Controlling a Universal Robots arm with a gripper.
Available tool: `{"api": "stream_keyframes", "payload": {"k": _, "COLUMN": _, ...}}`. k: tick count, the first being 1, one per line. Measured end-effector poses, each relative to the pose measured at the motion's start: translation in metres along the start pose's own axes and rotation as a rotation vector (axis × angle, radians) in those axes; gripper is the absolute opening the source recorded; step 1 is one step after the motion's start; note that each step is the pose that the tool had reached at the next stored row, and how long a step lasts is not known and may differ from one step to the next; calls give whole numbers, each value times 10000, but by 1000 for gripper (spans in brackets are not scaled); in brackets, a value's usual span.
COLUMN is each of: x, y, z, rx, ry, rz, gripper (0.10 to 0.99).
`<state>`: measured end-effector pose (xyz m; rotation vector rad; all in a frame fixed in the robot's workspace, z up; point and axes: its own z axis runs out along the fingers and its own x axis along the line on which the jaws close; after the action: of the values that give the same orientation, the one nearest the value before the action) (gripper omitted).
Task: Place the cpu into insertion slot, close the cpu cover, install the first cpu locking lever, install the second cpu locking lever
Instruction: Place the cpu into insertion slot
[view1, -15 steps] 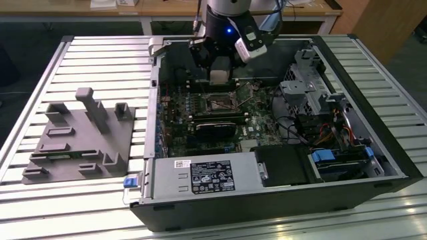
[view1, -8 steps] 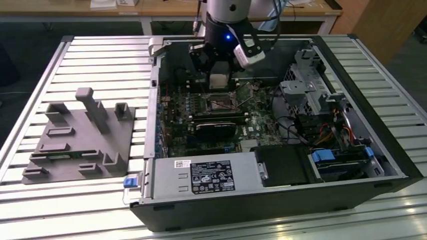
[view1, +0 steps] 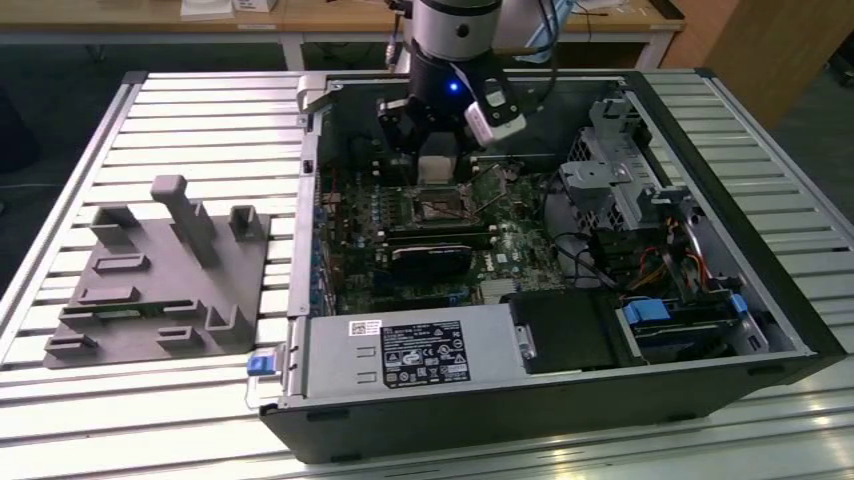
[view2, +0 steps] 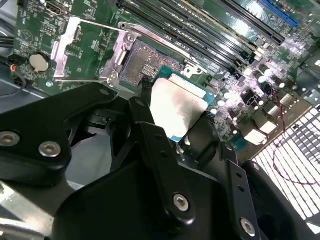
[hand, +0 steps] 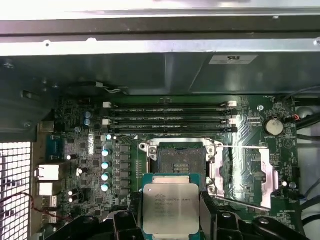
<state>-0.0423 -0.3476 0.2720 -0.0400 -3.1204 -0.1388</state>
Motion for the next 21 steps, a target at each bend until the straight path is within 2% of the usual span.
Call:
{"api": "stream_keyframes", "payload": {"k": 16, "x": 9, "y": -24, "z": 280, "rx": 2, "ry": 1, "rz": 0, "gripper": 541}}
{"api": "stream_keyframes", "payload": {"k": 21, "x": -13, "y": 1, "z": 308, "rx": 27, "ry": -1, "rz": 0, "gripper": 541}}
